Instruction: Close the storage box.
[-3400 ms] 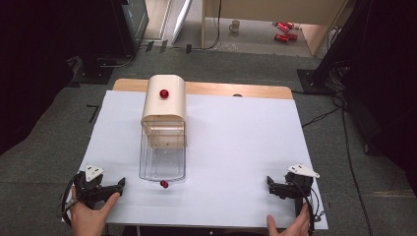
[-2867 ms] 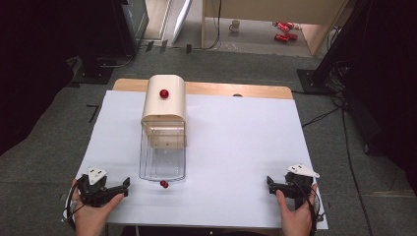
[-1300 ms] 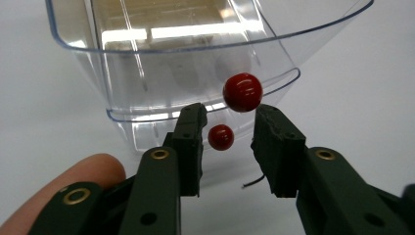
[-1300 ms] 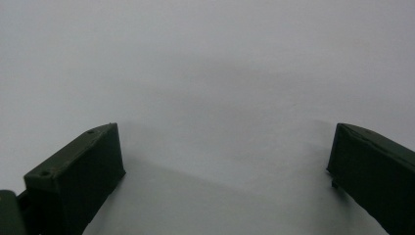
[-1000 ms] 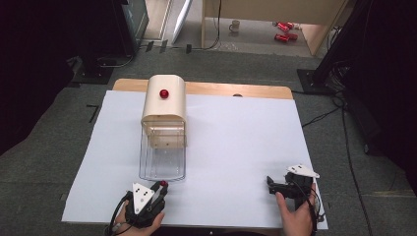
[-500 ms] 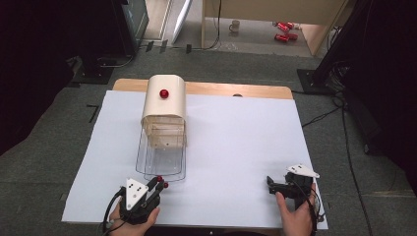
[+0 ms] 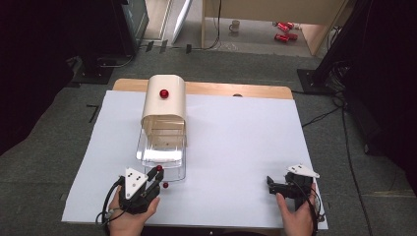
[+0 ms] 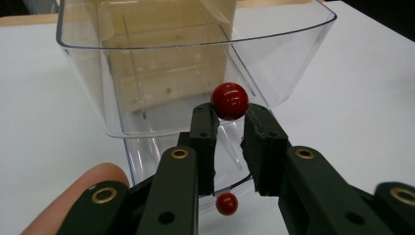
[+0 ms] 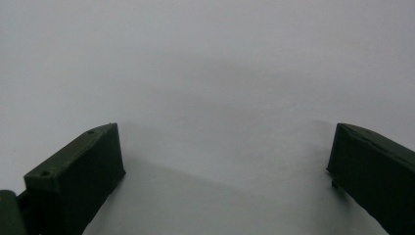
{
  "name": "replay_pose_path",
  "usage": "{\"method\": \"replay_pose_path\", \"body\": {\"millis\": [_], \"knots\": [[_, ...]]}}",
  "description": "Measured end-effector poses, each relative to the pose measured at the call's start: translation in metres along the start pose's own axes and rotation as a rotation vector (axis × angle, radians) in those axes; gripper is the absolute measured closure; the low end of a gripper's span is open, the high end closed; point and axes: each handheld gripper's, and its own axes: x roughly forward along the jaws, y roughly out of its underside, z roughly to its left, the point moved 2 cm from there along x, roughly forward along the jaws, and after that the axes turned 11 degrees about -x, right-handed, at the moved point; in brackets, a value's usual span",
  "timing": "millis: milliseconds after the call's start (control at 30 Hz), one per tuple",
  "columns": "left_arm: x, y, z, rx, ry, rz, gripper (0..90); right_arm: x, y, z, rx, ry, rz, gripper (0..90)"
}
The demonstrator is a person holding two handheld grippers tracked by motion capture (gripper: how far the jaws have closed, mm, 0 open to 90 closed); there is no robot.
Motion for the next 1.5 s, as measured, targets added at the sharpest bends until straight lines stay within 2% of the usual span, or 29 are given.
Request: {"method": "replay_pose_path", "body": {"millis": [733,1067,1500], "knots": [[0.029,-0.022,0.006,-0.009,0.002,-0.006,76.9,0.000,0.000,0.000,0.001,0.000,0.000,0.0],[0.046,-0.034,0.010,-0.003,-0.019,-0.002,79.6,0.000,0.000,0.000,0.001,0.000,-0.001,0.0],[0.067,-0.048,0.027,-0.041,-0.058,-0.007,81.0,0.000,0.000,0.000,0.001,0.000,-0.001,0.0]]}}
